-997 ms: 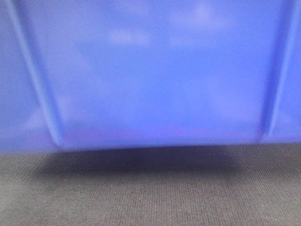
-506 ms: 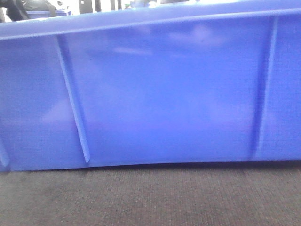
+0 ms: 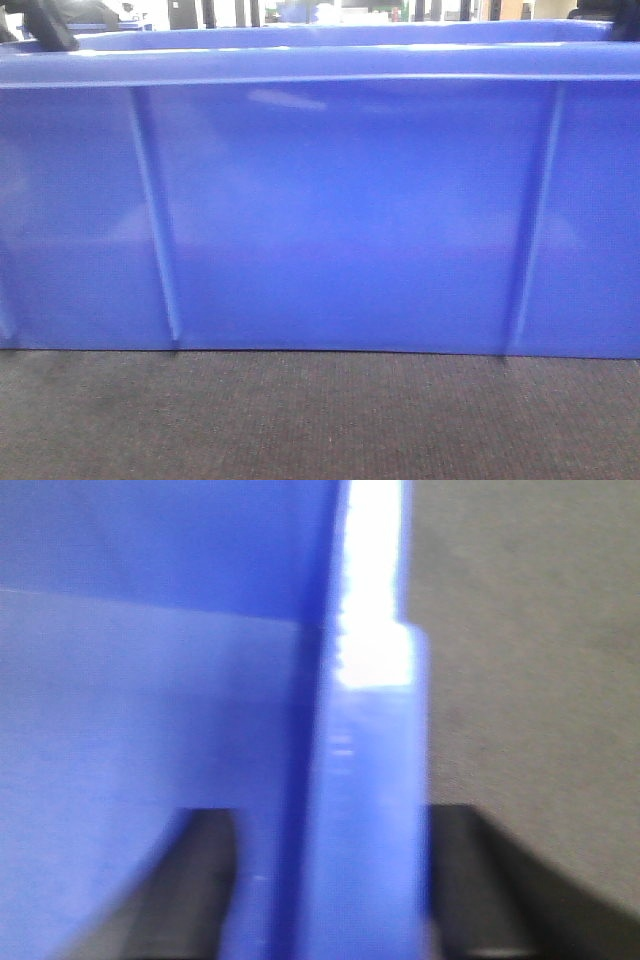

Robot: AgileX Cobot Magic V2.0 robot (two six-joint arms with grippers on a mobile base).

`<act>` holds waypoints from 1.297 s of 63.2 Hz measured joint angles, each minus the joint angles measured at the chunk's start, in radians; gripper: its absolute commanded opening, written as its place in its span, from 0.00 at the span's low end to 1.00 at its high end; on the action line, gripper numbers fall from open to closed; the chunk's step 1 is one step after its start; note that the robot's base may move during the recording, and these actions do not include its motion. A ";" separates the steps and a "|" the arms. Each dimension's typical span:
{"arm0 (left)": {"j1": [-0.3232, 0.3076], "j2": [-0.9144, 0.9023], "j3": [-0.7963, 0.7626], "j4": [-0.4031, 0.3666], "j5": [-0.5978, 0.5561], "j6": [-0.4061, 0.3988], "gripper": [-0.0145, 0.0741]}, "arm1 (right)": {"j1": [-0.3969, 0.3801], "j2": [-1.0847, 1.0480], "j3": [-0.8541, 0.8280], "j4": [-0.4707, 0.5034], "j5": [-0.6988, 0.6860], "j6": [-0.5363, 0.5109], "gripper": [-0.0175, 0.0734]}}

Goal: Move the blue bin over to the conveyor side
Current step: 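Lower the blue bin onto the conveyor belt with both grippers, then open both grippers and release the blue bin's walls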

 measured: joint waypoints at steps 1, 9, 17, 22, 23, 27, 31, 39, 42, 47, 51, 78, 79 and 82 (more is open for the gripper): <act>-0.002 0.000 -0.003 -0.003 -0.008 0.000 0.67 | 0.002 0.000 0.000 0.000 -0.005 0.000 0.66; -0.011 -0.010 -0.045 -0.007 -0.032 0.000 0.79 | 0.008 0.000 -0.035 0.010 -0.016 -0.002 0.67; -0.012 -0.031 -0.098 0.026 -0.036 0.000 0.79 | 0.011 -0.011 -0.101 0.012 -0.008 -0.004 0.67; -0.012 -0.048 -0.135 0.036 -0.036 0.000 0.77 | 0.011 -0.028 -0.151 0.012 0.013 -0.004 0.66; -0.012 -0.052 -0.141 0.039 -0.036 0.000 0.76 | 0.011 -0.031 -0.161 0.012 0.018 -0.004 0.65; -0.012 -0.071 -0.168 0.039 -0.036 0.000 0.70 | 0.011 -0.048 -0.205 0.012 0.042 -0.006 0.56; -0.012 -0.095 -0.191 0.041 -0.036 0.000 0.57 | 0.011 -0.064 -0.250 0.012 0.075 -0.006 0.41; -0.012 -0.150 -0.226 0.046 -0.039 0.000 0.24 | 0.011 -0.100 -0.322 0.012 0.123 -0.006 0.10; -0.012 -0.173 -0.233 0.045 -0.049 0.000 0.12 | 0.011 -0.115 -0.342 0.012 0.129 -0.006 0.10; -0.012 -0.199 -0.235 0.051 -0.071 0.000 0.17 | 0.011 -0.133 -0.361 0.025 0.136 -0.006 0.12; -0.012 -0.211 -0.237 0.055 -0.082 0.000 0.17 | 0.011 -0.147 -0.374 0.059 0.155 -0.008 0.12; -0.012 -0.402 -0.017 0.057 -0.066 0.000 0.16 | 0.011 -0.400 -0.161 0.111 0.139 -0.008 0.11; -0.012 -0.418 0.012 0.057 -0.075 0.000 0.16 | 0.011 -0.426 -0.127 0.109 0.123 -0.008 0.11; -0.012 -0.459 0.080 0.057 -0.100 0.000 0.16 | 0.011 -0.485 -0.047 0.102 0.086 -0.008 0.11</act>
